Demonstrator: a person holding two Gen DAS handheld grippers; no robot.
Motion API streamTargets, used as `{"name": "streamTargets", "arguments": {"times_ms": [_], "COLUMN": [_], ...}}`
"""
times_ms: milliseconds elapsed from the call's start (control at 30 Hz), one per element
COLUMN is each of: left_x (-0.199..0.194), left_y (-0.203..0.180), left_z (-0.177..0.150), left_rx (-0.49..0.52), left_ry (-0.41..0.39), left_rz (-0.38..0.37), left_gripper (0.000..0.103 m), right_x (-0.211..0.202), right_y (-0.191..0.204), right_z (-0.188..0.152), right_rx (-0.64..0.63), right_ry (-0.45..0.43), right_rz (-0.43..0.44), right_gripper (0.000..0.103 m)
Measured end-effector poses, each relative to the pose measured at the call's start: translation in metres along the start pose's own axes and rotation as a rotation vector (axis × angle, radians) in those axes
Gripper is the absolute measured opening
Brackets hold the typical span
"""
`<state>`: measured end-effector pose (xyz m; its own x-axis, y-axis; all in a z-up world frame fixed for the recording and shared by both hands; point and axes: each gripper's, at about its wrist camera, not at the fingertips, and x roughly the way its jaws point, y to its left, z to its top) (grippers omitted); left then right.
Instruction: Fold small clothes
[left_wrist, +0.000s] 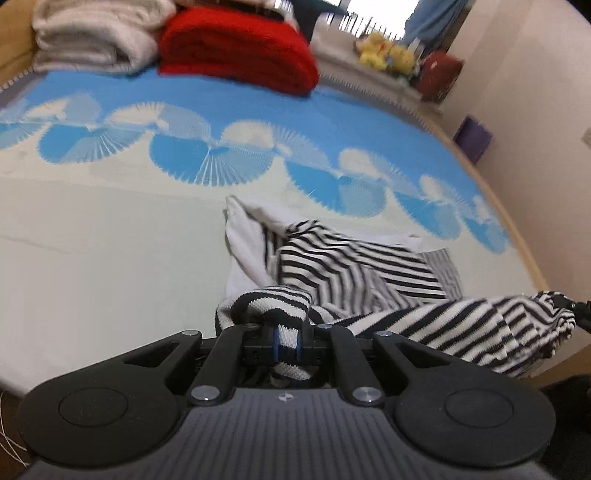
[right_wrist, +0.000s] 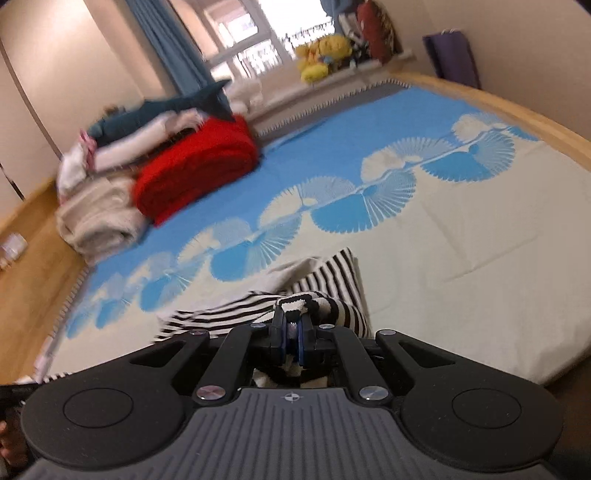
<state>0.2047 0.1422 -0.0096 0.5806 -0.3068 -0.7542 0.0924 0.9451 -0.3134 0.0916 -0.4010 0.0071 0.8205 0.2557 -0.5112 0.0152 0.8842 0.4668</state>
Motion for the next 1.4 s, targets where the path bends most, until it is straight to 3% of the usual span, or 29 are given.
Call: {"name": "streamTargets", "arguments": {"times_ms": [167,200,267,333,433,533,633,833,967,1100,1167,1400], "left_x": [0.095,0.108,0.11,0.097,0.086,0.082,0.08,0.085,0.112,0.128,0.131,0.132], "left_y": [0.034,0.041,0.055,0.06,0.059,0.057,0.05,0.025,0.008,-0.007,-0.007,-0.006], "left_z": [0.034,0.039,0.049,0.055,0.057,0.052,0.042,0.01,-0.006,-0.018,-0.016,0.006], "left_rx": [-0.057,-0.085,-0.151,-0.224,-0.206,-0.15,-0.053,0.193,0.327,0.467,0.463,0.394], "left_ry": [0.125,0.154,0.134,0.054,-0.002,0.01,0.055,0.156,0.244,0.249,0.246,0.117], "left_rz": [0.01,0.034,0.06,-0.007,-0.03,-0.014,0.015,0.097,0.202,0.262,0.263,0.268], "left_gripper": [0.023,0.028,0.032,0.046,0.051,0.058,0.083,0.086,0.086,0.086,0.087,0.086], "right_x": [0.121,0.143,0.167,0.17,0.158,0.147,0.142,0.137,0.139,0.146,0.155,0.185], "right_y": [0.003,0.0,-0.004,-0.004,-0.008,-0.008,0.002,0.023,0.022,0.024,0.024,0.044], "right_z": [0.036,0.04,0.047,0.054,0.063,0.058,0.042,0.005,-0.015,-0.033,-0.04,-0.045], "right_rx": [-0.068,-0.063,-0.063,-0.092,-0.084,-0.146,-0.308,-0.594,-0.699,-0.854,-0.921,-1.066], "right_ry": [0.157,0.202,0.226,0.164,0.109,0.1,0.128,0.194,0.227,0.238,0.25,0.205], "right_rz": [-0.109,-0.148,-0.193,-0.258,-0.237,-0.21,-0.185,-0.15,-0.178,-0.219,-0.235,-0.246], "right_gripper": [0.006,0.008,0.016,0.022,0.024,0.025,0.029,0.042,0.043,0.044,0.044,0.044]}}
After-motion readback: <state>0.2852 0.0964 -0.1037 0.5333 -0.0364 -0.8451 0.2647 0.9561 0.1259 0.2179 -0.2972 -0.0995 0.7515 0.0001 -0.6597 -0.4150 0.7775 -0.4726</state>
